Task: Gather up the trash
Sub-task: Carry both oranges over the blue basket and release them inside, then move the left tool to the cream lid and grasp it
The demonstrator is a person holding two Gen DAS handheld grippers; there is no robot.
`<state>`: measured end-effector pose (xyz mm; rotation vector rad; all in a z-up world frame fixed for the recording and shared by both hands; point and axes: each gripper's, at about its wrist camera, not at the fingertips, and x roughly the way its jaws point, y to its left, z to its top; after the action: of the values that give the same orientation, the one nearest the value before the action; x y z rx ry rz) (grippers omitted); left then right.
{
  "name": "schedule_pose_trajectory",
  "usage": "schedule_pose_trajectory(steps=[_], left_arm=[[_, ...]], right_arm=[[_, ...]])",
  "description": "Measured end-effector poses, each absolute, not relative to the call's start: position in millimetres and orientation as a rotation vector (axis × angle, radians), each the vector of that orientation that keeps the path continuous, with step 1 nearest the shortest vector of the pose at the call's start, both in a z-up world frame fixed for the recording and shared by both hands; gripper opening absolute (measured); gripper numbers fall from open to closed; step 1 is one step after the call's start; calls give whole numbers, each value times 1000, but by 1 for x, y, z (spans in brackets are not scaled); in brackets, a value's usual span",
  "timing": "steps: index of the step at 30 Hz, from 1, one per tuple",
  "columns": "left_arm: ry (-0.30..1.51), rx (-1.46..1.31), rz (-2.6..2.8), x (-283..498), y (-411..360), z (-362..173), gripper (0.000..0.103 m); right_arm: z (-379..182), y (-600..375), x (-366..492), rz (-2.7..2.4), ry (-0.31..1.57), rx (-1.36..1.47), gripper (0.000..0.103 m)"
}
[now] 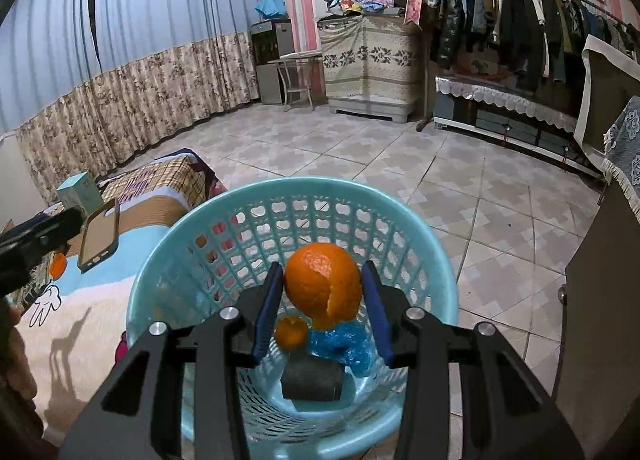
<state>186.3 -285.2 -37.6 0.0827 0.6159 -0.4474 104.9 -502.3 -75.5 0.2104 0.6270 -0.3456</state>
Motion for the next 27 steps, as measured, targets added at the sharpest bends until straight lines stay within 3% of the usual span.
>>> schedule_pose_trajectory(steps=[5,6,8,12,14,19,27], left_arm=[[604,94,-439,184,-277,-36,97],[601,99,-435,183,-275,-35,97],[595,102,-427,182,-269,-34,97],[584,91,-407,181,-250,-29,97],[581,88,-388,181,-237,-27,97],[577,95,-329,182,-203,-23,97],[583,89,-216,184,-123,-23,98]], right_arm=[[-80,-498,114,-368,624,202,46],[-80,-497,115,-380,619,200,49],[-78,-497,116,-404,614,197,72],[-76,-495,120,-426,616,191,80],[-74,-491,120,-441,607,186,91],[-70,-477,123,-452,595,182,98],[-63,-425,148,-393,602,147,98]])
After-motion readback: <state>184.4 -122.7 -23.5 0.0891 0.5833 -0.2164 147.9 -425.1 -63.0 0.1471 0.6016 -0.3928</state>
